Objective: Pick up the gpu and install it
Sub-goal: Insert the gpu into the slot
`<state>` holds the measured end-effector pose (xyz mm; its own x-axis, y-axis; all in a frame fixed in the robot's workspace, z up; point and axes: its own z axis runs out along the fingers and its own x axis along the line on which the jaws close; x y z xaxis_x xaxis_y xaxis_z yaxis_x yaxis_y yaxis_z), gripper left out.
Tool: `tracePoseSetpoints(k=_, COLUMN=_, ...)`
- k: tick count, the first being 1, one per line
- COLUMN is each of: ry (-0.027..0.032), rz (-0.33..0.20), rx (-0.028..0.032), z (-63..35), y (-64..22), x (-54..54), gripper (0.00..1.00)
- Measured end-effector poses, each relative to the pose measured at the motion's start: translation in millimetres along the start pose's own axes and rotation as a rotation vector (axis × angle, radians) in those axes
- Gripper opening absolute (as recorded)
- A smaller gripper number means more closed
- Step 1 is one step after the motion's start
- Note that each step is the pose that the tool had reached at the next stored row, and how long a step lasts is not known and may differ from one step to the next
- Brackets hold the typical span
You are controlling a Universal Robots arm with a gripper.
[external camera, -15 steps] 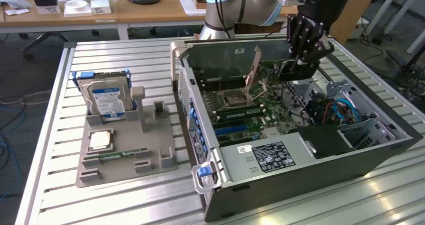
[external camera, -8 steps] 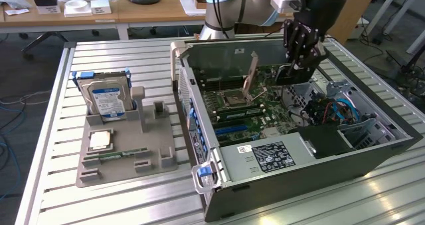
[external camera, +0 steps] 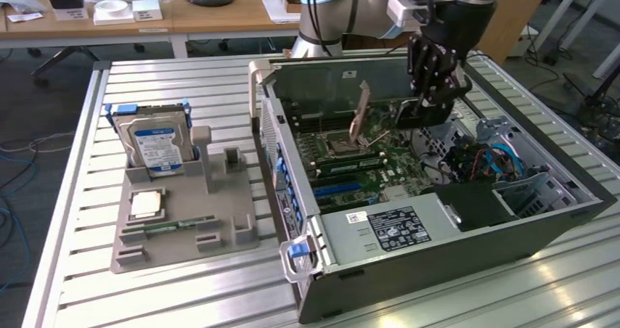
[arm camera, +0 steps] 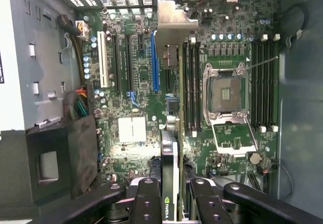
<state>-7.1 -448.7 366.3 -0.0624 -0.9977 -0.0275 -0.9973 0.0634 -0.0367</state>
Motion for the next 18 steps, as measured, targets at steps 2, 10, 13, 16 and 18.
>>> tracePoseSetpoints(k=2, ry=0.0001, rz=0.0, rx=0.0, z=1.2, y=1.8, x=0.2, gripper=0.27)
tracePoseSetpoints(k=10, ry=0.0, rz=0.0, rx=0.0, z=3.2, y=3.7, x=0.3, gripper=0.27)
tracePoseSetpoints(k=13, ry=0.0001, rz=0.0, rx=0.0, z=3.2, y=3.7, x=0.3, gripper=0.27)
tracePoseSetpoints(k=16, ry=0.0, rz=0.0, rx=0.0, z=3.6, y=4.7, x=0.4, gripper=0.27)
tracePoseSetpoints(k=18, ry=0.0001, rz=0.0, rx=0.0, z=3.9, y=6.5, x=0.5, gripper=0.27)
